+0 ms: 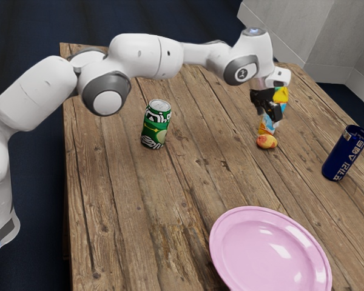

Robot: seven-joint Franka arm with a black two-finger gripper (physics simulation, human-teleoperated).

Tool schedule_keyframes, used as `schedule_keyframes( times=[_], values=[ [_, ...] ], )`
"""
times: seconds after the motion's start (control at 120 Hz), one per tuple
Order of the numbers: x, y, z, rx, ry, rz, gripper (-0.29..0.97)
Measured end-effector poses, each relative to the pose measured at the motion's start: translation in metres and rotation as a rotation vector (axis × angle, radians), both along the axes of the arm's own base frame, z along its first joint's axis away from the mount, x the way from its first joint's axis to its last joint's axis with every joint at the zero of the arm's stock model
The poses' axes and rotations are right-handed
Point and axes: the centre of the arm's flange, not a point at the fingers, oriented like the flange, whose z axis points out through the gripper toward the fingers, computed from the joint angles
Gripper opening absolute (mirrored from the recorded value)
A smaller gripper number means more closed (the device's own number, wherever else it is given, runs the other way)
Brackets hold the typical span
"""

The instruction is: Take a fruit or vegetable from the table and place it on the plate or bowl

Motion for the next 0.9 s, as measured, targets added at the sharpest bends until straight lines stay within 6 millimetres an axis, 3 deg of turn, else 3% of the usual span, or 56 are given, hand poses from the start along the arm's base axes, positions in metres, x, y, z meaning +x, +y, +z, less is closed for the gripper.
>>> schedule_keyframes(
  times=[0.15, 0.292, 0.433, 0.9],
  values=[
    [0.008, 0.007, -0.039, 0.025, 0.034, -0.005, 0.68],
    [0.016, -0.008, -0.050, 0.018, 0.025, -0.031, 0.67],
    [0.024, -0.010, -0.069, 0.014, 0.019, -0.032, 0.67],
    [0.032, -0.002, -0.088, 0.013, -0.017, -0.004, 0.66]
  ],
)
